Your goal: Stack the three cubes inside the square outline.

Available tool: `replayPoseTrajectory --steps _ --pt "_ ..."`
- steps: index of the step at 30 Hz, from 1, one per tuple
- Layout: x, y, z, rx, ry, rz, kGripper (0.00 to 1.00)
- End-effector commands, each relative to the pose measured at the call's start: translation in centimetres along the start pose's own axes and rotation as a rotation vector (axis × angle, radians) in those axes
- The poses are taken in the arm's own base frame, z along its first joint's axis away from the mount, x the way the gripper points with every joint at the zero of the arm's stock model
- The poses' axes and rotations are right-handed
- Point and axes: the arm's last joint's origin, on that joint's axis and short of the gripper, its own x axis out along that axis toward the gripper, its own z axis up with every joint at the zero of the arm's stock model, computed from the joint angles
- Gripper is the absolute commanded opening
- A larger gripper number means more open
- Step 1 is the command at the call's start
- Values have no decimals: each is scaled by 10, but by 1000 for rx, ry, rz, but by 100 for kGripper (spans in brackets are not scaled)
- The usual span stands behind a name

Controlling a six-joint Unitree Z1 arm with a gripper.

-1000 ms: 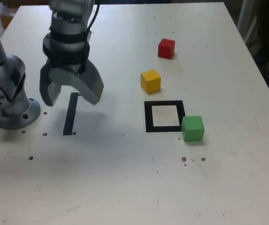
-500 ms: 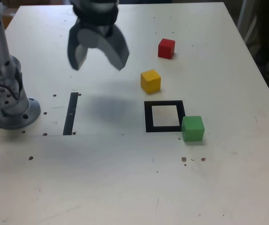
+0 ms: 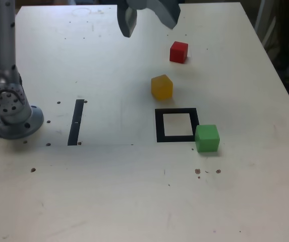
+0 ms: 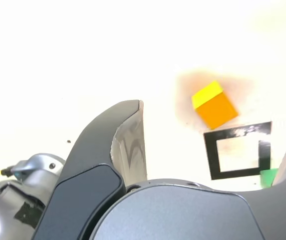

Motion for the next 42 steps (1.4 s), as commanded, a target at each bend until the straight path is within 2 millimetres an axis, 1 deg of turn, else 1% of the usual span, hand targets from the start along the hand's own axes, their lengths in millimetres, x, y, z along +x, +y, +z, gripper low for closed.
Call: replayPoseTrajectory --steps 1,6,12,17,20,28,42 --pt "5 14 5 -9 19 7 100" --pt "13 39 16 -1 40 14 98" --pt "39 69 40 35 83 -20 96" --pt "56 84 57 55 104 -8 95" --pt "64 88 64 63 112 -7 94" --pt "85 91 77 77 130 -27 91" --pt "113 98 91 88 150 -43 84"
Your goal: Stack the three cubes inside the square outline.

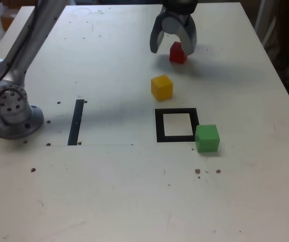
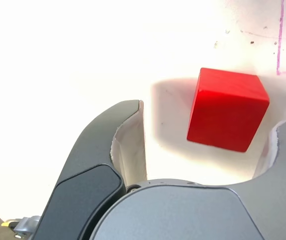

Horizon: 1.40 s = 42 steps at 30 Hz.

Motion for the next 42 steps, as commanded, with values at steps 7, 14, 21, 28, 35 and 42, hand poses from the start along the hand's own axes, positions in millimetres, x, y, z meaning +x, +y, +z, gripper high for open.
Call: replayPoseTrajectory --steps 7,14,21,28,35,42 --pt "5 4 8 21 -21 2 81" --pt "3 7 10 29 -34 11 63" --pt "5 8 12 30 -39 4 54" --pt "4 9 12 32 -47 5 41" --pt "-2 7 10 37 -67 -4 36" --pt "-28 -3 -1 37 -101 29 33"
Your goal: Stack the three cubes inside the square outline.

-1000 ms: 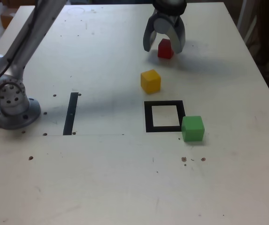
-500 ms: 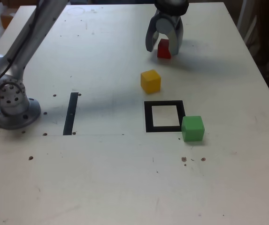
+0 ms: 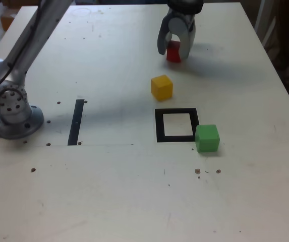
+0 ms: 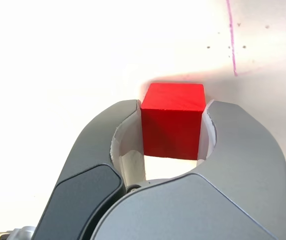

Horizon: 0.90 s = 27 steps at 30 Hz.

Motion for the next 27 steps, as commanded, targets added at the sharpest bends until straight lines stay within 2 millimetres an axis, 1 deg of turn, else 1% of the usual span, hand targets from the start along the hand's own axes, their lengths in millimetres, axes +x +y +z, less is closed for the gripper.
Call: replayPoseTrajectory --steps 1,4,7,11,14,16,17,18,20,23,27 --pt "-22 -10 -5 4 -23 35 32" --pt "-46 -26 -11 9 -39 69 31" --pt "-71 -48 -15 19 -53 102 30" --pt "-101 -86 -19 36 -63 143 30" --pt "-113 -119 -20 43 -61 159 30" --pt "-115 -145 -18 45 -52 161 30" --pt "-115 -153 -17 45 -49 161 30" --pt "-113 -166 -14 43 -39 158 30" --pt "-107 -185 -12 31 -18 144 30" --pt "-94 -206 -11 -1 11 103 30" --pt "-82 -227 -13 -46 14 44 30"
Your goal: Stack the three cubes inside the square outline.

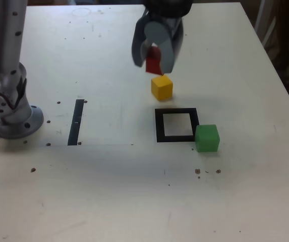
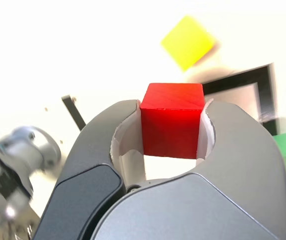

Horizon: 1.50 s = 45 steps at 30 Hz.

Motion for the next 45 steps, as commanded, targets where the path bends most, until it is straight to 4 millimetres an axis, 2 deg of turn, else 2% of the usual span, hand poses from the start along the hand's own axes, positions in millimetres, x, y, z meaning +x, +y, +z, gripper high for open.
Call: replayPoseTrajectory --steps 1,7,13,21,36,45 --pt "-2 -11 -3 -15 -29 -11 30" --pt "-4 -35 -5 -44 -72 -36 30" --pt "-2 -47 4 -60 -117 -69 30" --pt "12 -50 20 -108 -121 -92 30" --pt "53 -47 69 -136 -60 -100 30" --pt "57 -36 75 -145 -75 -102 31"
